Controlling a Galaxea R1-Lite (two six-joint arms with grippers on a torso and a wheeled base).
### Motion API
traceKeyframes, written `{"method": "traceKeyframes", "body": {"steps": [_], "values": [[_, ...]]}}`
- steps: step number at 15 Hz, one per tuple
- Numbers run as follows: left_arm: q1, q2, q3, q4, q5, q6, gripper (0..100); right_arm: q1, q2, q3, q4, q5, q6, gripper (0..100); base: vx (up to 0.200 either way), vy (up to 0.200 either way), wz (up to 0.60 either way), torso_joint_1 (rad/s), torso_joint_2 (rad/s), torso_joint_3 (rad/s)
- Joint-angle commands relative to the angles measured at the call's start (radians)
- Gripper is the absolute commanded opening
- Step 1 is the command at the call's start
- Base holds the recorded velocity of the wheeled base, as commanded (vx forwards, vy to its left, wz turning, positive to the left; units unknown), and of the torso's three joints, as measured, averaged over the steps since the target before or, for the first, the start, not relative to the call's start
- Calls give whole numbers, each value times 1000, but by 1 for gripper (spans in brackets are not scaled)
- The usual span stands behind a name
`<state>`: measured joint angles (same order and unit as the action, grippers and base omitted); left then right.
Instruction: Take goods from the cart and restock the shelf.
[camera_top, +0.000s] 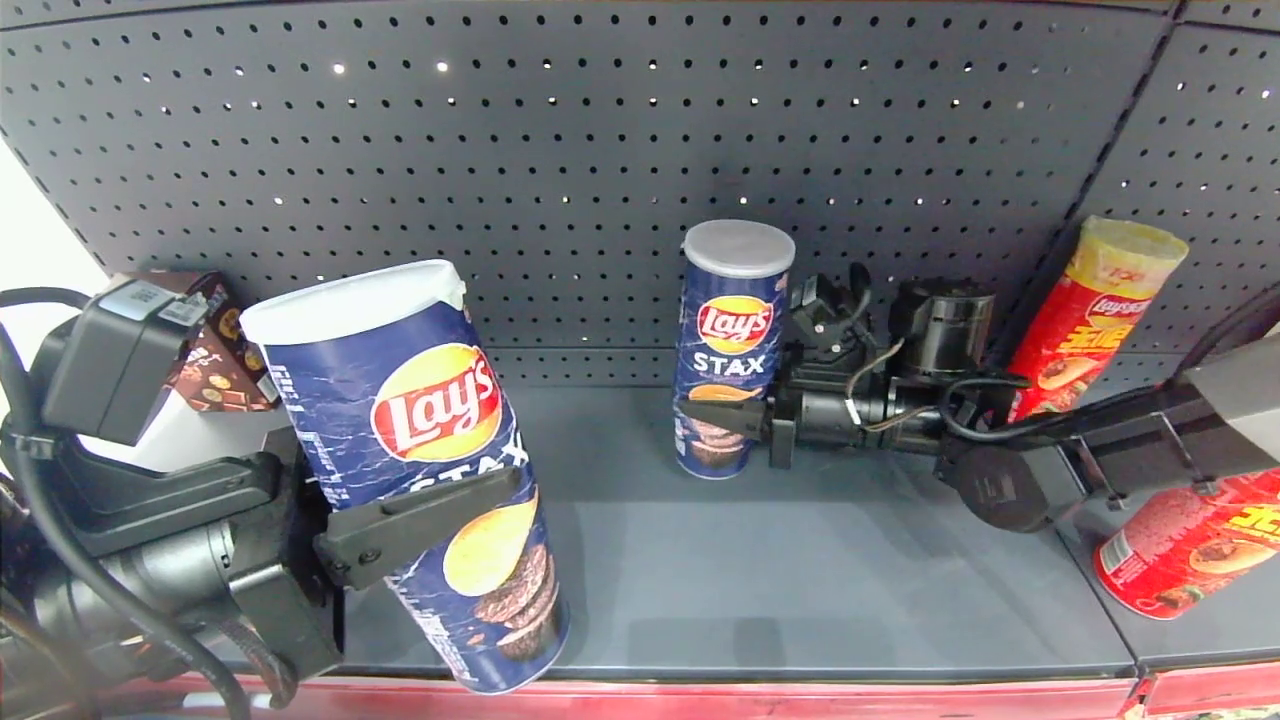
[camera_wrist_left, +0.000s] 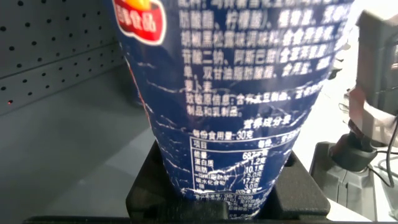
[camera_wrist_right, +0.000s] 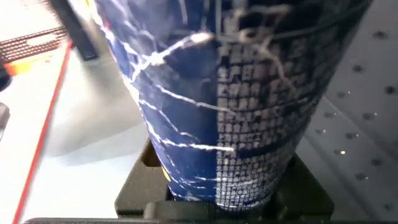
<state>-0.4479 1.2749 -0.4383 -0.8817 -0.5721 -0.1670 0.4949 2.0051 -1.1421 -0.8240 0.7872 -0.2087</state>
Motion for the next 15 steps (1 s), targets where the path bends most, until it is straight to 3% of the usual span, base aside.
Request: {"method": "traceKeyframes", "body": {"steps": [1,3,7,15], "values": [[0,0,0,0,0,0,0,42,-146,225,-109,-3,-18,0,0,0,0,0,0,0],[0,0,0,1,0,0,0,108,-236,400,-195,-59,-18,0,0,0,0,0,0,0],[0,0,0,1,1,0,0,160,-298,529,-211,-94,-21,0,0,0,0,0,0,0],[1,4,0,1,1,0,0,175,-201,548,-270,-95,-21,0,0,0,0,0,0,0]]}}
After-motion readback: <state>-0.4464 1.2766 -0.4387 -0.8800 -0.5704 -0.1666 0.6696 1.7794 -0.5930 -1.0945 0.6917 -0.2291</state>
